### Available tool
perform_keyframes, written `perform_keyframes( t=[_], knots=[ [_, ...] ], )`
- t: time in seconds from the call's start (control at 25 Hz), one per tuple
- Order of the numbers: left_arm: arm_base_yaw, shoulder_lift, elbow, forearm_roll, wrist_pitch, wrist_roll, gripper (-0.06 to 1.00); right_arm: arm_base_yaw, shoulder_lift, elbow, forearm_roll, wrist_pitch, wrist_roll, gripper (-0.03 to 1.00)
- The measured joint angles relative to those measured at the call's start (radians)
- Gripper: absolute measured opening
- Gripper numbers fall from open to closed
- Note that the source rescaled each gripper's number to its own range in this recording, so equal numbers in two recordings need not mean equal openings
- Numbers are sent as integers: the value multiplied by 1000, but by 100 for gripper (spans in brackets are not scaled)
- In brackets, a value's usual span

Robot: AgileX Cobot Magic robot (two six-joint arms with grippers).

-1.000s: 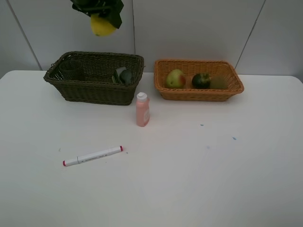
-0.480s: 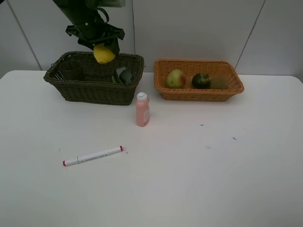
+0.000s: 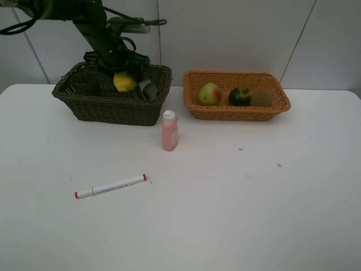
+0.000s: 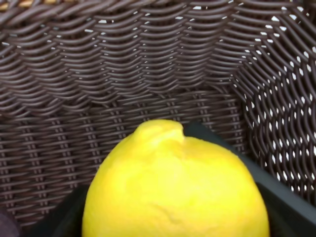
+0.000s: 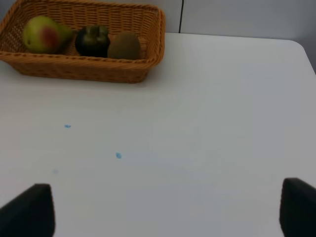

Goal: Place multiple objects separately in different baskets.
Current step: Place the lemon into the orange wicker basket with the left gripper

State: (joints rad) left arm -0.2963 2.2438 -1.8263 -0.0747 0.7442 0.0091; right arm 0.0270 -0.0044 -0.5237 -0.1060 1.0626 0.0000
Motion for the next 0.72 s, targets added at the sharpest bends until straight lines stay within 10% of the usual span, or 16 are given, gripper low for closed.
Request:
perform_keyframes(
  t=[0.72],
  knots=[
    [-83,53,-348,-158,-13,136,75,0,0,0,0,0,0,100]
  ],
)
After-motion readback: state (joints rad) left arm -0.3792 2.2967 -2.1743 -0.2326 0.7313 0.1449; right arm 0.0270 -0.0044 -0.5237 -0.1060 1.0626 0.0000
